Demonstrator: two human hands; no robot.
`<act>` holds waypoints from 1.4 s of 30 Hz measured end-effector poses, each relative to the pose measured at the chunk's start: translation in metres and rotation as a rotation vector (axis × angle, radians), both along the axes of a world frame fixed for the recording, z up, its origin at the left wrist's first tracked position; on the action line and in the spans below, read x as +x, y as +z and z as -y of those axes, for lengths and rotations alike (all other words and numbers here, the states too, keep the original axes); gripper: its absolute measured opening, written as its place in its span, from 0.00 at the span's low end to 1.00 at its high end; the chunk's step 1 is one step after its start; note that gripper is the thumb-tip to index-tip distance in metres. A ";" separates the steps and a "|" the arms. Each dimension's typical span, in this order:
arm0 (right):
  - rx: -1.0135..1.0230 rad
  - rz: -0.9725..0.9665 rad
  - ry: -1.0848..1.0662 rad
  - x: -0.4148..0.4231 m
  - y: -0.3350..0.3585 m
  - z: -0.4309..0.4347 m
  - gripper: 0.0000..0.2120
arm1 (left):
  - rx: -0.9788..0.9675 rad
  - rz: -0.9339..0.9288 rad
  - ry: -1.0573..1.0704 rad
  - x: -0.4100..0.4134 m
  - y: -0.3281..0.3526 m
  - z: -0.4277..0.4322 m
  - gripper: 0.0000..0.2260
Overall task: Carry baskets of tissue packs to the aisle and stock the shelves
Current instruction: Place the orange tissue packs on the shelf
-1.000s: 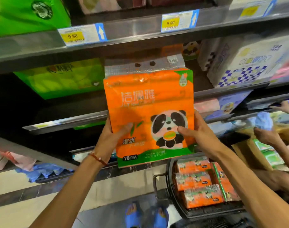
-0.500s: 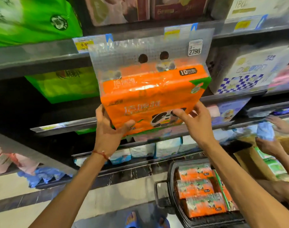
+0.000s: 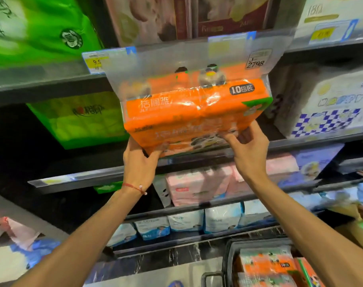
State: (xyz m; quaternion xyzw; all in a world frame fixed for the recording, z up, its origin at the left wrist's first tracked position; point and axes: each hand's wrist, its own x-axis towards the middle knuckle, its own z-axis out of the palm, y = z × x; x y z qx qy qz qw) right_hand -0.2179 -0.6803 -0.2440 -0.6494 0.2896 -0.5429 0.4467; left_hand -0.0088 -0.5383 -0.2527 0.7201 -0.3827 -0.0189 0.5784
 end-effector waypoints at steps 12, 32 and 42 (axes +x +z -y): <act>-0.019 -0.007 0.016 0.048 -0.057 0.065 0.20 | 0.001 0.130 -0.022 0.049 -0.049 0.067 0.18; -0.168 -0.126 -0.191 0.151 -0.062 0.235 0.11 | -0.154 0.110 0.031 0.134 -0.043 0.215 0.26; -0.105 -0.091 -0.183 0.172 -0.091 0.258 0.14 | -0.182 -0.037 -0.017 0.148 -0.063 0.237 0.28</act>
